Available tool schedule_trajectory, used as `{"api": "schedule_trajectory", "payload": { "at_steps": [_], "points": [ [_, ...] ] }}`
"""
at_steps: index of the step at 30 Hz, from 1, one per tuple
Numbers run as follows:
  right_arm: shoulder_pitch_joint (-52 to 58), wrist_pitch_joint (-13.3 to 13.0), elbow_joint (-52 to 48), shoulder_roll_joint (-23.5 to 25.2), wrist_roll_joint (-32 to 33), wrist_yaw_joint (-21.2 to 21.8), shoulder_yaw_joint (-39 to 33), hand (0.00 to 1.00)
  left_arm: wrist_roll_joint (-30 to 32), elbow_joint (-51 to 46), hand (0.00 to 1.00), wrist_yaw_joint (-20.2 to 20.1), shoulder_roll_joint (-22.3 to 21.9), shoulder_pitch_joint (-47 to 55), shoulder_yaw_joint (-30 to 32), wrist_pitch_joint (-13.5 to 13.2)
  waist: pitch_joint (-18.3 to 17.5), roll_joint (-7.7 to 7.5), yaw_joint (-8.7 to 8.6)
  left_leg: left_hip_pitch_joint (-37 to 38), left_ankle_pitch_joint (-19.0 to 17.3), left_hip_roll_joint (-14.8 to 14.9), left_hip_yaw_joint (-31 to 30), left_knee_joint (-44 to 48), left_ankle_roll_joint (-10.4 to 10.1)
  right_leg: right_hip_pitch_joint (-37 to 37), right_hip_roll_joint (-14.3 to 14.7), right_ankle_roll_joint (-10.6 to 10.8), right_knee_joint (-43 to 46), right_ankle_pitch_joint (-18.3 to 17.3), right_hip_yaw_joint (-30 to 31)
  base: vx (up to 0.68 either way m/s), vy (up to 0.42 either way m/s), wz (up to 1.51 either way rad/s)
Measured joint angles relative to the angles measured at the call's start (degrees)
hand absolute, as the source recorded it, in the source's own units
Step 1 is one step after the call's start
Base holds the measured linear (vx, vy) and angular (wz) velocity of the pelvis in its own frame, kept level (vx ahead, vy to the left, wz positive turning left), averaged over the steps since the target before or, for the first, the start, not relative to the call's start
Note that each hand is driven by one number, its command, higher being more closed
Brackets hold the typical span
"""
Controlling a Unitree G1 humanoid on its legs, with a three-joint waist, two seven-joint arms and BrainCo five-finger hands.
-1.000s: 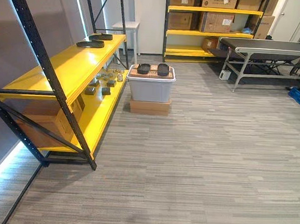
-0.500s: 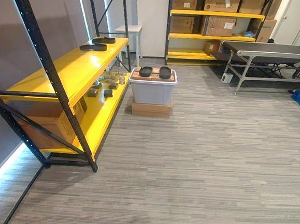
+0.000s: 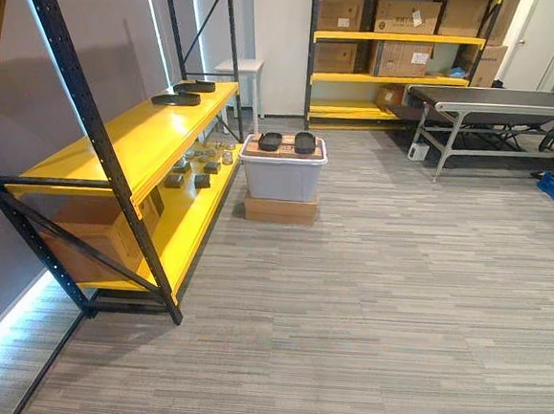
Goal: Walk over and take plastic housings, then place them on the shelf
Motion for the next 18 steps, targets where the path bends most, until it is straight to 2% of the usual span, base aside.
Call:
{"api": "schedule_trajectory", "payload": {
  "at_steps": [1,3,4,5,7,9,11,13,14,15,16,17,18],
  "points": [
    [-0.1,0.0,-0.1,0.0,0.0,0.0,0.4,0.00,-0.1,0.0,0.00,0.0,0.0,0.0,-0.9,0.0,0.1,-0.17,0.10,-0.3,-0.1,0.0,0.1,0.1,-0.1,-0.5,-0.1,0.1,0.5,-0.2,0.0,-0.03,-0.021,-0.02],
    [-0.4,0.0,-0.8,0.1,0.0,0.0,0.4,0.00,-0.1,0.0,0.00,-0.2,0.0,-0.6,-2.4,0.0,0.7,-0.42,0.50,-2.7,-2.4,-0.5,0.0,2.8,1.2,-4.6,-1.0,1.5,7.2,-4.5,-0.4,-0.01,0.005,0.05],
    [-0.2,0.0,-0.8,0.0,-0.3,0.0,0.4,0.00,0.0,0.0,0.00,-0.2,0.1,-1.2,-3.7,0.1,2.2,-0.32,0.47,-2.9,-3.8,-0.7,-0.4,4.7,2.1,-6.7,-1.9,4.5,14.3,-7.3,-1.3,0.00,0.041,0.10],
    [-0.1,0.1,-0.8,0.2,-0.9,0.1,0.5,0.00,0.0,-0.1,0.00,-0.2,0.2,-1.2,-4.5,0.1,3.2,-0.18,0.67,-2.2,-4.7,-0.5,-0.5,5.5,3.2,-10.9,-2.5,5.9,24.7,-8.4,-1.6,-0.01,0.056,0.07],
    [0.0,0.4,-0.8,1.0,-2.2,0.1,1.5,0.00,0.1,0.0,0.00,-0.3,1.6,-0.6,-6.2,0.5,4.2,0.03,0.33,-0.4,-5.2,-0.6,-0.9,5.2,4.2,-17.2,-4.0,5.3,38.3,-9.3,-2.0,0.04,0.083,0.09],
    [0.4,0.9,-0.8,1.1,-2.2,0.3,2.2,0.00,0.2,0.0,0.00,-0.3,2.8,-0.7,-6.3,0.8,4.2,0.10,0.09,1.6,-5.6,-0.2,-1.9,3.8,4.7,-19.6,-5.8,4.9,37.7,-9.8,-5.0,0.12,0.050,0.18],
    [0.3,1.0,-0.7,1.3,-2.3,0.7,3.1,0.00,1.0,0.0,0.00,-0.3,4.1,-1.9,-6.2,0.8,4.6,0.50,-0.72,2.8,-6.5,1.7,-3.3,3.3,4.6,-21.1,-5.0,4.5,30.7,-9.5,-6.4,0.32,-0.071,0.31],
    [0.0,1.2,-0.7,1.3,-2.4,1.0,3.9,0.00,2.0,0.0,0.00,-0.3,5.2,-3.7,-6.3,0.7,5.3,1.19,-1.61,4.1,-7.2,4.9,-4.1,2.3,3.2,-24.0,-2.2,2.2,22.0,-7.0,-6.7,0.40,-0.149,0.35],
    [0.0,1.2,-0.7,1.2,-2.6,1.1,3.9,0.00,2.4,-0.1,0.00,-0.4,5.8,-4.9,-6.2,0.6,5.6,1.06,-2.00,5.4,-7.8,6.5,-4.7,1.3,2.2,-26.1,-1.0,1.7,14.9,-2.9,-6.9,0.34,-0.173,0.29],
    [0.0,1.2,-0.7,1.2,-2.7,1.1,3.9,0.00,2.6,-0.1,0.00,-0.4,6.4,-5.2,-6.2,0.5,5.8,0.50,-2.36,6.2,-8.0,6.7,-5.1,0.9,2.0,-26.9,-1.0,1.9,12.1,-1.0,-6.9,0.48,-0.273,0.38],
    [0.6,1.2,-0.9,1.0,-3.7,1.2,3.9,0.00,3.5,-0.1,0.00,-0.5,6.7,-5.6,-6.2,0.3,5.6,-0.88,-2.68,7.5,-8.8,6.3,-5.5,1.3,0.7,-28.1,-1.8,1.4,9.3,1.4,-6.0,0.57,-0.331,0.44],
    [1.6,1.2,-0.9,0.8,-4.4,1.2,3.8,0.00,3.8,-0.1,0.00,-0.5,6.3,-5.6,-6.1,0.2,5.3,-1.31,-3.20,8.5,-9.6,6.5,-6.6,2.8,-0.5,-27.9,-2.1,0.1,10.2,7.2,-5.4,0.77,-0.427,0.57],
    [2.3,1.2,-0.9,0.5,-4.5,1.3,3.5,0.00,4.4,-0.2,0.00,-0.8,5.4,-5.7,-5.5,0.0,5.0,-0.83,-3.67,7.5,-9.8,7.2,-7.8,8.3,-0.8,-27.3,-1.9,-2.6,12.9,10.0,-6.0,0.82,-0.420,0.47]
  ]
}}
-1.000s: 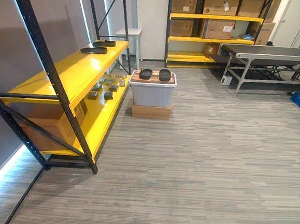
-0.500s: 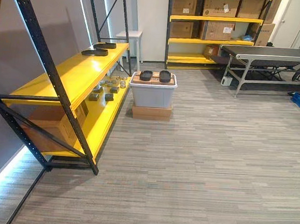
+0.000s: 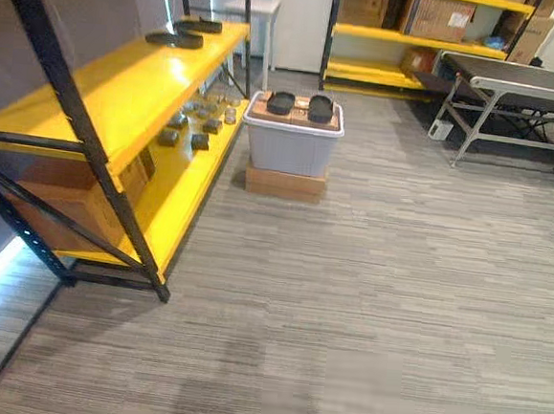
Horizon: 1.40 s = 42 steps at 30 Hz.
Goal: Walk over and take plastic housings, then place them on the shelf
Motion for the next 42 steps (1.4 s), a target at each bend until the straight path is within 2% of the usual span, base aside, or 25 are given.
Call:
{"api": "schedule_trajectory", "payload": {
  "at_steps": [2,3,4,5,7,10,13,14,15,16,18,19,20,23,25,28,30,31,32,34,35,36,38,40,42],
  "points": [
    [0.0,0.0,-0.2,0.2,0.0,0.2,-1.7,0.00,0.1,-1.0,0.00,-0.1,-1.6,0.1,3.2,-0.2,-0.1,1.84,0.19,-7.5,2.2,1.9,-0.4,17.7,-2.1,2.6,2.1,-1.5,-0.2,-3.6,-1.5,0.70,-0.318,0.25],
    [0.2,0.0,-0.5,0.1,0.0,0.3,-1.8,0.00,0.1,-1.6,0.00,-0.1,-2.3,0.2,5.3,-0.2,0.8,2.70,0.29,-13.1,7.4,3.4,-0.4,31.8,-4.9,6.7,3.7,-3.0,-2.0,-4.9,-2.0,0.56,-0.235,0.14],
    [0.2,0.0,-0.5,0.1,0.0,0.2,-1.5,0.00,0.0,-1.8,0.00,-0.1,-2.5,0.4,6.5,-0.2,1.5,2.69,0.86,-16.7,8.8,4.3,0.1,42.0,-7.0,10.5,4.7,-3.8,-3.5,-5.9,-1.9,0.79,-0.333,0.06],
    [0.3,0.0,-1.0,0.3,0.1,0.0,-0.9,0.00,-0.2,-2.1,0.00,-0.1,-2.4,1.1,7.2,-0.2,2.2,2.04,1.54,-20.5,8.1,5.3,3.1,51.7,-7.4,15.8,5.4,-4.4,-5.7,-7.0,-1.5,0.62,-0.256,-0.12],
    [0.7,-0.1,-3.4,0.6,0.1,-0.1,-0.8,0.00,-0.5,-2.8,0.00,0.0,-2.8,2.0,7.4,-0.1,2.6,1.07,2.51,-25.1,7.5,6.8,8.4,56.1,-6.6,21.2,5.5,-4.8,-8.5,-8.2,-0.1,0.53,-0.189,-0.27],
    [-1.5,-0.2,-5.8,0.2,0.3,-0.1,-0.9,0.00,-1.8,-4.0,0.00,0.0,-4.3,4.0,9.4,-0.1,2.6,1.02,5.14,-33.7,3.8,6.9,15.3,43.7,-5.4,27.3,5.2,-4.0,-13.1,-9.3,4.6,0.52,-0.048,-0.71],
    [-2.3,-0.3,-7.1,0.3,0.3,-0.5,0.1,0.00,-2.4,-5.4,0.00,0.3,-7.0,5.6,9.3,-0.1,2.3,1.23,6.79,-36.8,6.3,4.2,14.7,12.4,-3.6,32.2,3.6,-1.7,-15.0,-13.8,6.7,0.57,0.168,-0.47],
    [-1.9,-0.3,-6.8,0.4,0.3,-1.1,0.2,0.00,-2.5,-5.5,0.00,0.5,-7.8,6.4,8.5,-0.1,1.8,0.54,7.74,-36.8,10.4,2.8,12.4,11.2,-2.9,34.2,2.4,0.3,-13.9,-17.5,7.8,0.68,0.262,-0.45],
    [-0.6,-0.4,-6.8,1.6,0.3,-1.3,0.4,0.00,-2.9,-5.6,0.00,0.7,-7.6,7.9,8.3,-0.1,-0.7,-1.76,8.66,-36.3,12.4,-1.7,9.1,12.6,-0.2,34.1,-0.6,1.8,-10.8,-20.5,8.7,0.63,0.224,-0.52],
    [-0.3,-0.4,-6.3,1.9,0.3,-1.3,0.3,0.00,-3.0,-5.7,0.00,0.6,-7.7,8.3,8.3,-0.1,-1.5,-1.87,9.00,-35.7,12.3,-2.6,8.3,13.0,0.9,33.5,-1.6,2.8,-7.5,-21.5,9.3,0.70,0.224,-0.36],
    [-0.8,-0.5,-5.0,2.6,0.3,-1.3,0.3,0.00,-3.4,-4.7,0.00,0.6,-7.3,7.8,8.1,-0.2,-1.3,-2.43,8.45,-32.5,9.3,-3.3,9.1,14.9,2.7,28.4,-2.7,4.9,9.8,-21.8,9.2,0.64,0.226,-0.14],
    [-0.7,-0.4,-4.3,3.3,0.2,-1.3,0.4,0.00,-3.4,-4.3,0.00,0.6,-6.3,7.7,7.4,-0.2,-0.8,-3.22,8.30,-27.3,7.3,-4.2,9.3,12.9,4.1,23.1,-3.9,9.1,24.9,-16.9,8.9,0.72,0.261,0.04],
    [-0.3,-0.4,-4.0,4.0,0.2,-1.3,0.5,0.00,-3.0,-4.2,0.00,0.8,-5.2,7.6,5.9,0.0,0.3,-3.61,7.66,-20.9,6.0,-5.0,9.2,9.7,5.0,19.8,-5.7,10.2,36.7,-12.2,7.8,0.71,0.231,0.08],
    [0.3,-0.6,-3.7,3.9,0.1,-1.3,3.0,0.00,-2.9,-3.6,0.00,0.8,-4.2,7.2,4.7,0.0,0.5,-2.78,6.19,-8.4,4.7,-3.8,9.1,1.2,5.8,14.4,-6.8,4.8,36.9,-20.2,0.6,0.69,0.137,0.09],
    [0.2,-0.9,-3.8,4.0,0.2,-1.4,4.8,0.00,-2.9,-3.5,0.00,0.8,-3.2,4.4,3.7,-0.1,0.5,-2.62,5.31,-5.5,3.3,-1.9,7.9,-2.0,5.0,9.0,-4.7,4.0,19.0,-20.6,-4.3,0.51,-0.028,0.34],
    [1.9,-1.0,-4.3,4.0,0.1,-2.0,4.6,0.00,-2.6,-3.7,0.00,1.2,-4.6,1.1,5.1,-0.3,0.5,-2.71,5.12,-1.8,-0.1,-1.0,6.5,-3.7,3.1,4.8,-2.8,4.0,-4.7,-11.5,-3.4,0.58,-0.190,0.43],
    [4.6,-1.0,-4.4,4.0,0.0,-2.0,3.1,0.00,-2.2,-3.7,0.00,1.9,-7.2,1.2,8.8,-0.5,0.1,-2.06,3.35,2.9,-4.3,-0.1,4.1,-3.2,2.4,3.6,-2.3,4.2,-3.3,-4.4,1.3,0.74,-0.327,0.68],
    [5.6,-1.0,-4.5,4.4,0.0,-2.1,1.3,0.00,-2.2,-3.7,0.00,2.2,-8.7,1.3,9.9,-0.5,-0.4,-1.01,2.67,2.9,-4.3,1.0,3.7,-0.7,2.2,2.8,-2.0,3.3,1.6,-3.6,1.4,0.73,-0.293,0.56],
    [6.6,-1.0,-4.6,4.9,0.1,-2.0,-0.3,0.00,-2.2,-3.9,0.00,2.3,-10.1,1.4,10.8,-0.5,-0.8,-0.01,2.82,1.4,-4.1,2.3,3.2,4.9,2.3,3.3,-1.2,1.6,4.2,-4.5,0.8,0.85,-0.325,0.46],
    [7.1,-1.0,-4.7,5.6,0.1,-2.0,-1.0,0.00,-2.2,-4.5,0.00,2.4,-11.7,2.0,13.8,-0.5,-1.3,1.64,2.73,-5.3,-1.5,5.2,2.1,22.5,-1.2,6.8,1.2,-0.7,4.0,-7.7,-1.4,0.67,-0.234,0.26],
    [7.4,-1.0,-5.3,5.7,0.2,-2.0,-1.4,0.00,-2.3,-5.6,0.00,2.4,-12.6,2.4,16.4,-0.3,-0.8,2.14,2.65,-11.0,5.4,6.7,-0.1,37.1,-4.7,10.3,3.0,-1.9,3.1,-9.5,-2.0,0.61,-0.171,0.05],
    [7.6,-0.9,-6.3,6.1,0.2,-2.0,-1.1,0.00,-2.3,-6.2,0.00,2.4,-12.9,3.3,17.5,-0.4,-0.4,2.09,3.62,-16.3,7.8,7.9,-0.8,49.8,-7.5,14.2,4.7,-3.4,1.5,-10.8,-1.6,0.58,-0.146,-0.07],
    [7.1,-1.0,-6.7,6.3,0.2,-2.1,-1.0,0.00,-2.3,-6.1,0.00,2.5,-12.3,4.8,17.3,-0.1,0.0,1.36,4.29,-22.3,7.3,8.9,2.5,59.5,-7.2,20.8,5.8,-4.3,-2.2,-12.2,-0.5,0.54,-0.072,-0.27],
    [6.4,-0.9,-6.3,6.0,0.3,-2.1,-1.2,0.00,-3.0,-6.1,0.00,2.6,-11.5,5.8,17.1,0.0,-0.2,1.08,5.77,-27.0,4.9,8.9,7.8,55.9,-5.9,25.5,5.3,-3.9,-5.7,-12.9,1.7,0.47,-0.004,-0.42],
    [3.8,-0.9,-5.9,5.8,0.3,-2.1,-2.9,0.00,-3.5,-6.0,0.00,2.6,-11.4,7.1,16.9,0.0,0.0,0.77,5.84,-29.8,3.1,7.1,11.2,41.5,-5.2,28.5,3.6,-2.6,-7.6,-13.3,3.4,0.40,0.085,-0.46]
  ]
}}
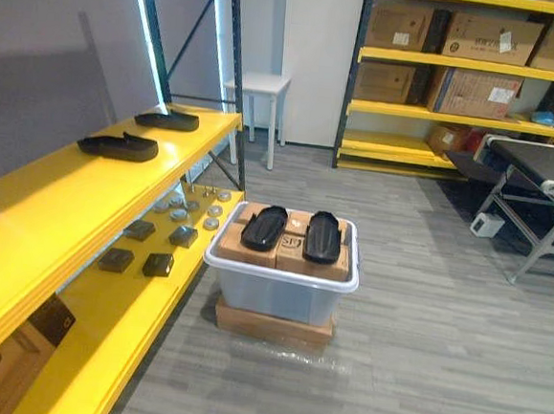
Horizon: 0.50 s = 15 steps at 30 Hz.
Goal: Walk over and take plastic housings, then place them on the shelf
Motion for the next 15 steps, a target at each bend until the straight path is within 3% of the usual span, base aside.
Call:
{"api": "schedule_trajectory", "payload": {
  "at_steps": [1,2,3,6,7,8,9,11,13,14,15],
  "points": [
    [-1.2,0.0,0.0,0.0,0.0,0.0,-0.9,0.00,0.0,0.0,0.00,-0.1,-0.3,1.0,-1.2,0.0,0.1,-0.12,0.33,-0.6,0.5,-2.5,-0.1,-14.7,0.4,1.4,-1.5,1.2,-1.1,-0.8,1.2,0.44,0.187,-0.48],
    [-1.9,0.0,0.0,-0.2,0.0,0.0,-1.5,0.00,-0.2,-0.1,0.00,-0.1,-0.5,1.5,-2.0,0.0,0.0,-0.22,0.88,-0.1,4.1,-4.4,-1.1,-26.1,3.0,2.2,-2.7,2.1,-2.0,-1.9,2.4,0.54,0.264,-0.76],
    [-2.1,0.0,0.1,-0.1,0.0,0.0,-0.8,0.00,-0.1,0.1,0.00,-0.1,0.2,2.4,-2.8,0.0,-1.0,-1.49,2.46,1.8,8.0,-7.4,-0.7,-29.1,4.0,2.7,-4.8,3.5,-2.7,-2.7,4.4,0.58,0.261,-0.50],
    [-3.2,0.0,0.0,-0.5,0.0,-0.3,2.8,0.00,-0.2,0.5,0.00,0.5,2.3,1.4,-5.9,-0.3,-1.1,-2.55,1.22,3.0,5.0,-9.6,-0.5,-26.3,5.3,3.9,-7.4,4.9,0.8,-2.9,4.8,0.54,0.212,0.03],
    [-3.6,0.0,-0.3,-0.5,0.0,-0.4,4.3,0.00,-0.2,0.8,0.00,0.6,2.9,1.4,-6.9,-0.4,-1.1,-2.40,1.39,5.4,4.5,-9.3,-0.5,-27.2,5.0,1.8,-7.0,5.1,7.9,-2.9,5.5,0.44,0.222,-0.33],
    [-4.1,-0.4,-2.1,-0.5,-0.1,-0.6,7.8,0.00,-0.3,0.8,0.00,0.5,3.8,1.5,-9.2,-0.5,-1.4,-1.90,1.16,9.5,2.5,-8.6,-1.2,-31.0,5.4,-4.2,-6.4,8.6,22.2,-2.5,6.0,0.51,0.206,-0.30],
    [-4.4,-0.6,-4.8,-0.1,-0.3,-1.0,11.7,0.00,-0.4,0.9,0.00,0.7,5.5,0.9,-11.3,-0.4,-0.6,-2.95,0.49,12.8,1.7,-9.0,-1.2,-33.0,6.8,-9.6,-7.3,12.4,35.4,-2.9,6.8,0.40,0.129,-0.09],
    [-3.6,-0.7,-9.9,-0.1,-0.7,-2.3,15.2,0.00,-1.3,0.6,0.00,1.0,7.4,-0.4,-14.6,-0.5,-0.1,-3.81,-0.04,17.4,1.4,-9.4,-1.4,-35.5,6.7,-13.8,-9.1,11.6,40.7,-5.8,3.6,0.40,0.053,0.20],
    [-3.1,-1.3,-16.9,-0.1,-3.1,-3.9,16.8,0.00,-2.4,-2.0,0.00,2.0,7.6,-1.4,-15.4,-1.0,0.0,-3.41,-0.80,19.7,1.3,-8.9,-2.7,-37.8,6.5,-16.9,-8.9,10.2,33.9,-6.7,1.2,0.70,-0.117,0.88],
    [-0.5,-2.3,-30.4,-1.5,-8.9,-9.1,16.6,0.00,-3.4,-5.0,0.00,4.4,6.5,-3.4,-16.8,-2.9,-0.1,-2.53,-1.66,20.5,-0.9,-7.8,-9.8,-38.2,2.7,-18.4,-4.9,7.3,12.5,4.1,7.8,1.02,-0.373,1.32],
    [-0.8,-2.5,-33.1,-1.9,-10.6,-9.8,16.8,0.00,-3.4,-5.1,0.00,4.5,5.2,-2.7,-17.6,-2.9,-0.2,-1.39,-1.30,20.6,-0.3,-7.0,-9.9,-37.9,2.3,-17.9,-4.2,6.5,11.5,3.6,7.5,1.03,-0.415,1.16]
  ]
}}
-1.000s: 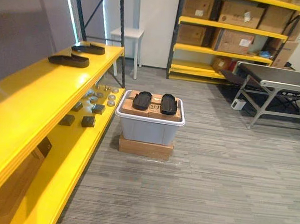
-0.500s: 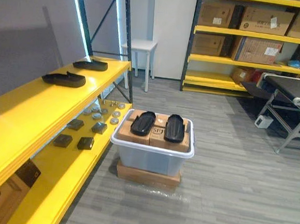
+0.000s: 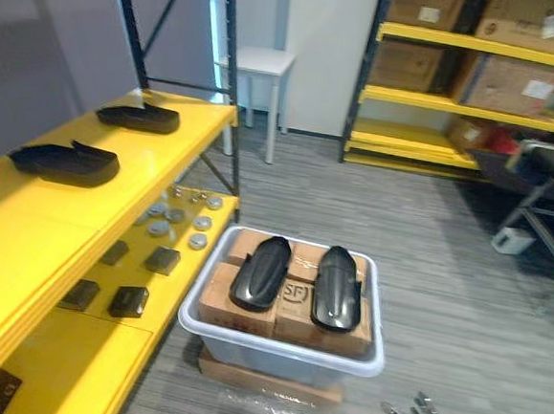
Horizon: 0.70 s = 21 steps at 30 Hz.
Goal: Walk over and take plastic housings, then place them on the shelf
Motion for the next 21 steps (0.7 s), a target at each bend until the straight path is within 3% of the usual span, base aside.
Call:
{"api": "schedule_trajectory", "payload": {
  "at_steps": [3,7,11,15,18,21],
  "points": [
    [-0.3,-0.2,-1.7,0.2,-1.1,-0.7,0.0,0.00,0.0,-0.1,0.00,-0.1,-0.9,0.1,-0.7,0.1,1.0,-0.82,-0.36,-0.8,-0.2,-0.8,-1.9,1.9,-1.3,3.3,-1.0,-0.2,-2.6,0.0,-0.1,0.18,-0.086,0.07],
    [-0.2,-0.2,-13.9,1.0,-3.8,-3.8,-0.5,0.00,0.1,-0.5,0.00,0.0,-1.1,0.7,-2.2,-1.2,2.2,0.38,-0.05,-6.3,0.5,-2.2,-4.7,-1.1,-0.9,2.4,-1.8,0.8,-7.4,1.6,-2.1,-0.02,0.053,0.21],
    [-14.9,-0.8,-16.1,0.8,-7.4,-12.4,-2.9,0.00,0.2,0.4,0.00,1.0,-0.6,0.3,-2.8,-1.0,8.2,0.38,2.07,-12.1,1.1,-4.3,-5.7,1.6,0.1,0.6,-3.4,1.4,-13.1,6.3,-2.6,-0.09,0.097,0.15],
    [-32.3,-0.7,-6.6,-6.1,-7.4,-17.8,-2.6,0.00,0.0,-0.1,0.00,2.2,0.4,-0.6,-5.2,-1.1,13.1,1.05,3.52,-17.1,1.1,-5.0,-6.6,4.4,0.1,-1.9,-3.6,1.3,-14.9,8.6,-3.3,-0.10,0.054,0.11],
    [-44.5,0.0,3.2,-15.6,-7.4,-20.6,-2.3,0.00,-0.7,-0.8,0.00,2.8,1.0,-1.9,-9.7,-1.9,16.1,3.15,4.13,-20.1,1.1,-5.5,-7.6,6.1,0.1,-3.7,-3.8,1.3,-15.0,9.8,-3.6,-0.09,0.036,0.09],
    [-51.4,0.5,11.8,-23.6,-7.2,-22.4,-1.1,0.00,-2.4,-0.6,0.00,3.7,1.8,-2.8,-13.4,-2.6,17.0,4.15,4.16,-22.6,1.1,-6.0,-8.2,7.3,0.2,-5.2,-4.2,1.6,-15.0,10.3,-4.1,-0.06,0.038,0.12]
  ]
}}
